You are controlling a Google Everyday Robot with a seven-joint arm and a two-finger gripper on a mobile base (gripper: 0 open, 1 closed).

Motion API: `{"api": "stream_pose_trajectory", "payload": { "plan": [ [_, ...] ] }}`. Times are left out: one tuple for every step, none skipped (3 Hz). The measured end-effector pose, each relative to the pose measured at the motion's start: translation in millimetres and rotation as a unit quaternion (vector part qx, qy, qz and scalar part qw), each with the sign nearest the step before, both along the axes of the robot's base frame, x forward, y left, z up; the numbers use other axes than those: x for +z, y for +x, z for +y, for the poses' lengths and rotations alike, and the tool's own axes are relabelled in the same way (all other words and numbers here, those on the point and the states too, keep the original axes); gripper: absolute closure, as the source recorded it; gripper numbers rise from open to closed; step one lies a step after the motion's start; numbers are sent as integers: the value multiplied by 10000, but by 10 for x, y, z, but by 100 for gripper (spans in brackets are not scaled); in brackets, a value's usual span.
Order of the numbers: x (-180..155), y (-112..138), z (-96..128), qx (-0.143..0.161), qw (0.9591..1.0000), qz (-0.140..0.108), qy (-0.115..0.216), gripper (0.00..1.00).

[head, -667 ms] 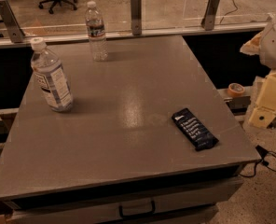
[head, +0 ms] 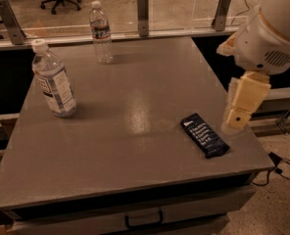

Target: Knock blue plastic bottle over

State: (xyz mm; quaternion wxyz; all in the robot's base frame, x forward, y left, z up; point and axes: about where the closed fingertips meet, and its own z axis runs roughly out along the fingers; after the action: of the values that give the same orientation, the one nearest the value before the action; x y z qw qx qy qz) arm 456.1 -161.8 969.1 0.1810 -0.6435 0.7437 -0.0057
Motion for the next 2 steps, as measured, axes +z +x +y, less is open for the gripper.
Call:
{"api": "stream_pose_trajectory", "payload": {
  "plan": [
    [-23, 190, 925, 877, 9944, -92, 591, 0],
    [131, 183, 1933, 1619, 9765, -235, 1403, 0]
  ]
}}
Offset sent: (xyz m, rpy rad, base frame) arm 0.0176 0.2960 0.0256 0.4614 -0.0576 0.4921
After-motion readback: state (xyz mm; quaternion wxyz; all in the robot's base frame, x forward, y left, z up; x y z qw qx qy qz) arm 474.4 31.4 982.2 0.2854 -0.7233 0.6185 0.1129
